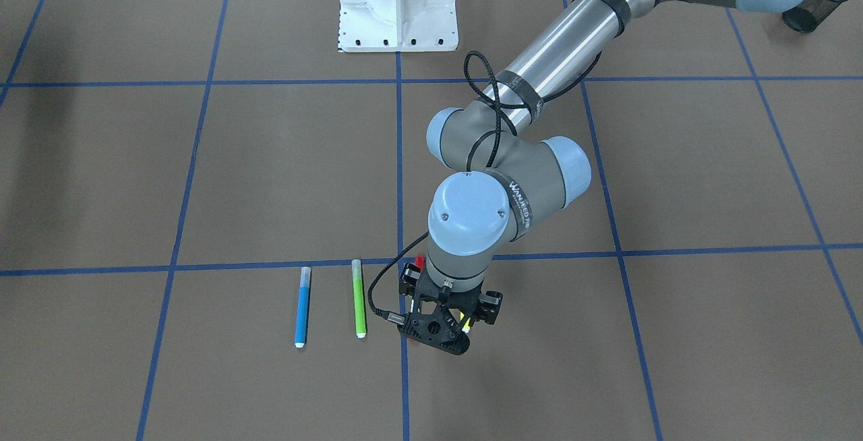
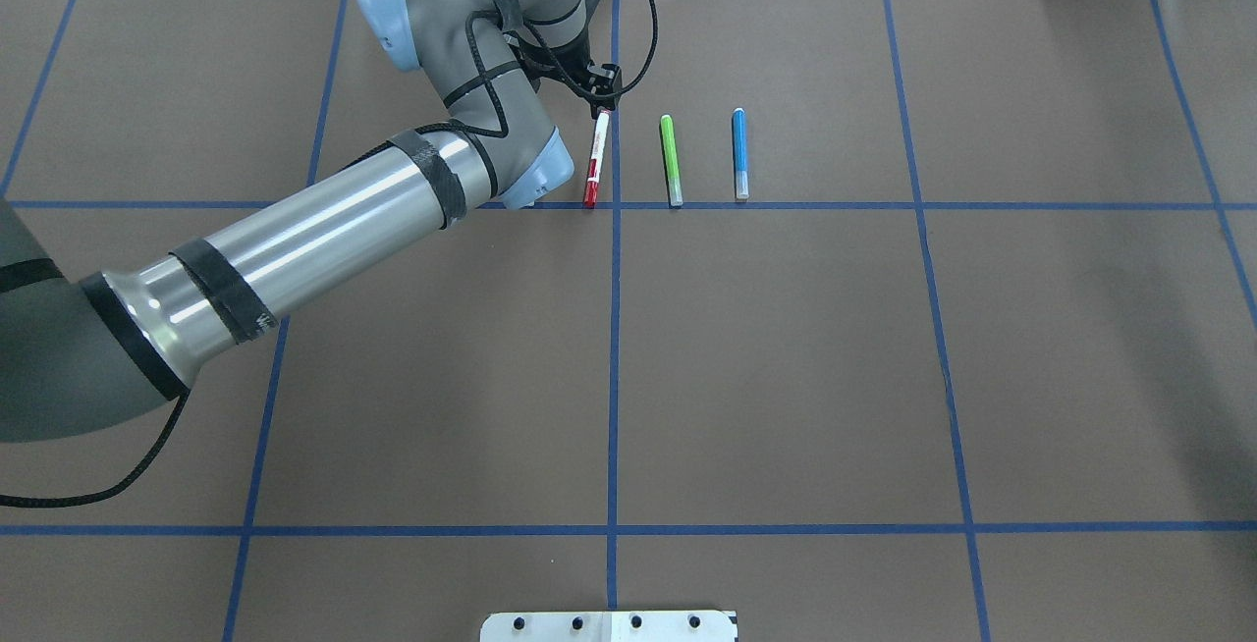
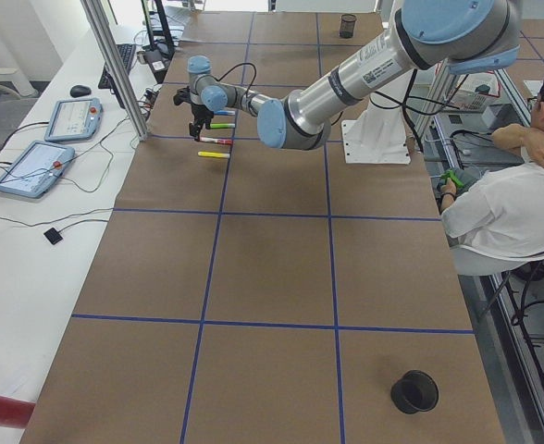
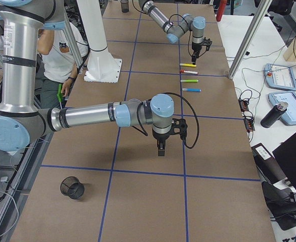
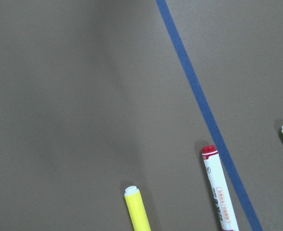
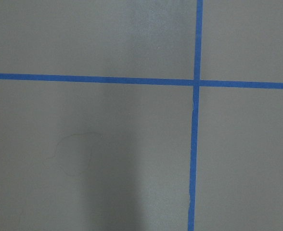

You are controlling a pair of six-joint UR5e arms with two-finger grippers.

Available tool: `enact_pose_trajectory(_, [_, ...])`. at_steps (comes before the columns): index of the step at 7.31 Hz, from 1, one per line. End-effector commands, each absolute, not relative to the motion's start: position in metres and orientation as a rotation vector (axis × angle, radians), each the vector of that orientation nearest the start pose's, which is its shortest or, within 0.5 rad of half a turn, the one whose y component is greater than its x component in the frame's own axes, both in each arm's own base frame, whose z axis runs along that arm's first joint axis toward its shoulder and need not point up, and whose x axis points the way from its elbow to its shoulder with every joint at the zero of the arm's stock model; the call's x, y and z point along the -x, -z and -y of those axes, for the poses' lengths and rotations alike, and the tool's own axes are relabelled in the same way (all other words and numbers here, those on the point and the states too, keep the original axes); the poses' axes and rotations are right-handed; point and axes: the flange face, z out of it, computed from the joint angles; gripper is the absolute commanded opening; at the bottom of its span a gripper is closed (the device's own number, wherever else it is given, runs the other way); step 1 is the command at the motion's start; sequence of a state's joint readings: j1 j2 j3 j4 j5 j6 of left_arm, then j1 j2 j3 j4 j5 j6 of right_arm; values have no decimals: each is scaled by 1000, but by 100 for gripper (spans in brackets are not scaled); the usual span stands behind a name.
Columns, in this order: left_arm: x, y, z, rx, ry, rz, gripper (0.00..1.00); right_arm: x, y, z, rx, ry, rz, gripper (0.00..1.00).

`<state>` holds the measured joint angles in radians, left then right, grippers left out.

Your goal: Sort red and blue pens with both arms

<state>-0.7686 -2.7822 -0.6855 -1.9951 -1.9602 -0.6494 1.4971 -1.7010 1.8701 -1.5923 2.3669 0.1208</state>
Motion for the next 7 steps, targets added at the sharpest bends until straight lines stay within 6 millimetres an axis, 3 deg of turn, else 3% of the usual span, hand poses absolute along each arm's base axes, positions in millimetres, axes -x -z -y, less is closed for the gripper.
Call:
enact_pose_trajectory(1, [-607,-185,693,-322,-259,-778,79,-30,-573,443,-60,13,804,100])
enact_pose_trajectory(3, [-629,-189,684,-365,-213,-784,78,-30,-572,444,-63,14,804,100])
enact_pose_trajectory(7, [-633,-187,685,-400,-182,-788,72,-30,-570,443,-67,17,803,100])
